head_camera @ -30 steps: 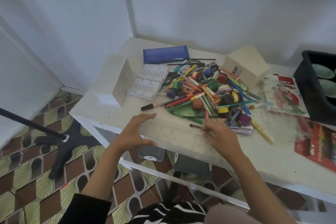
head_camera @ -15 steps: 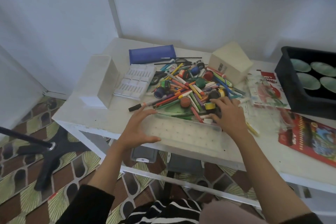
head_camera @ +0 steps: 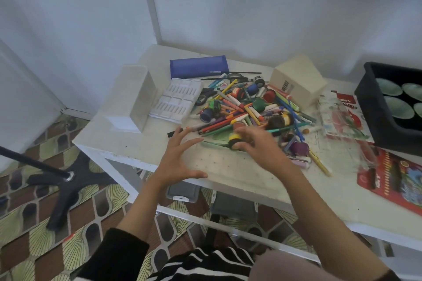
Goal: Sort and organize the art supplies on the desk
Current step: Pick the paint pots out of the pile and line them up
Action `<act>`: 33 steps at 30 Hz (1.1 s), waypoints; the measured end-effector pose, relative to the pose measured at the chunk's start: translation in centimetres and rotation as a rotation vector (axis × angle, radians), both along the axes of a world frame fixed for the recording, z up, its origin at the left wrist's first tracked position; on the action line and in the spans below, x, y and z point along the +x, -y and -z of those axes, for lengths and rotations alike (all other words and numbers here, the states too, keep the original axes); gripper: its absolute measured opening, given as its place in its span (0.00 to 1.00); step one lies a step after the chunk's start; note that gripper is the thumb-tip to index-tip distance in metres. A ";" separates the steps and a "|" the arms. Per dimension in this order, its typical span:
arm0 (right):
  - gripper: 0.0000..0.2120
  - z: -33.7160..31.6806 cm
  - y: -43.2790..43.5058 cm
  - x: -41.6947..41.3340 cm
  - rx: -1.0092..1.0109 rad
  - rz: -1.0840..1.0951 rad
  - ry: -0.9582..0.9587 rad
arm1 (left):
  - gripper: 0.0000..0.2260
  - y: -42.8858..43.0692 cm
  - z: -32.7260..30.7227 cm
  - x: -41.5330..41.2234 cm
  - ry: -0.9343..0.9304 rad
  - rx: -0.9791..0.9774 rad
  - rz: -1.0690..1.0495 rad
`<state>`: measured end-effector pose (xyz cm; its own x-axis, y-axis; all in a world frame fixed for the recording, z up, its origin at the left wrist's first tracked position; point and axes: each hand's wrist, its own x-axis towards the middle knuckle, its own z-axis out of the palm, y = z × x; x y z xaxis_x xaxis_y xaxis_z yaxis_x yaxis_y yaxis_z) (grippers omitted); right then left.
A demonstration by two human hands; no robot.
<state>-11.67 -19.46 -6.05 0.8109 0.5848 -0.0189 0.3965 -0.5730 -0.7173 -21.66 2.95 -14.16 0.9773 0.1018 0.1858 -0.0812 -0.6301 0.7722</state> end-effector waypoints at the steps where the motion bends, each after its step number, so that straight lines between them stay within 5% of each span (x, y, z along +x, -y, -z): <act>1: 0.14 0.0 -1.2 -0.7 -0.018 -0.058 -0.079 | 0.39 -0.1 0.1 0.0 -0.001 -0.002 0.001; 9: 0.10 2.7 -7.2 -3.2 -0.129 -0.129 -0.119 | 0.39 -0.2 0.5 0.2 0.018 0.006 0.006; 17: 0.07 2.0 -5.8 -3.5 0.060 -0.025 -0.116 | 0.39 -0.2 0.5 0.2 -0.015 0.010 0.002; 21: 0.05 0.9 -1.3 -1.6 0.114 0.179 0.045 | 0.40 -0.1 0.6 0.2 -0.006 0.016 0.002; 26: 0.07 1.9 7.2 2.2 -0.151 0.517 0.284 | 0.40 0.0 0.5 0.2 0.004 0.029 0.009; 29: 0.16 2.8 9.8 2.5 -0.329 0.617 0.207 | 0.40 0.0 0.4 0.2 0.002 0.029 0.014; 33: 0.18 3.7 10.0 2.2 -0.329 0.603 0.166 | 0.42 -0.1 0.3 0.2 -0.021 0.029 0.019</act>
<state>-9.51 -29.48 -9.77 0.9992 0.0182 0.0345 0.0312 -0.9039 -0.4266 -21.43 3.01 -14.44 0.9828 0.0782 0.1674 -0.0769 -0.6508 0.7554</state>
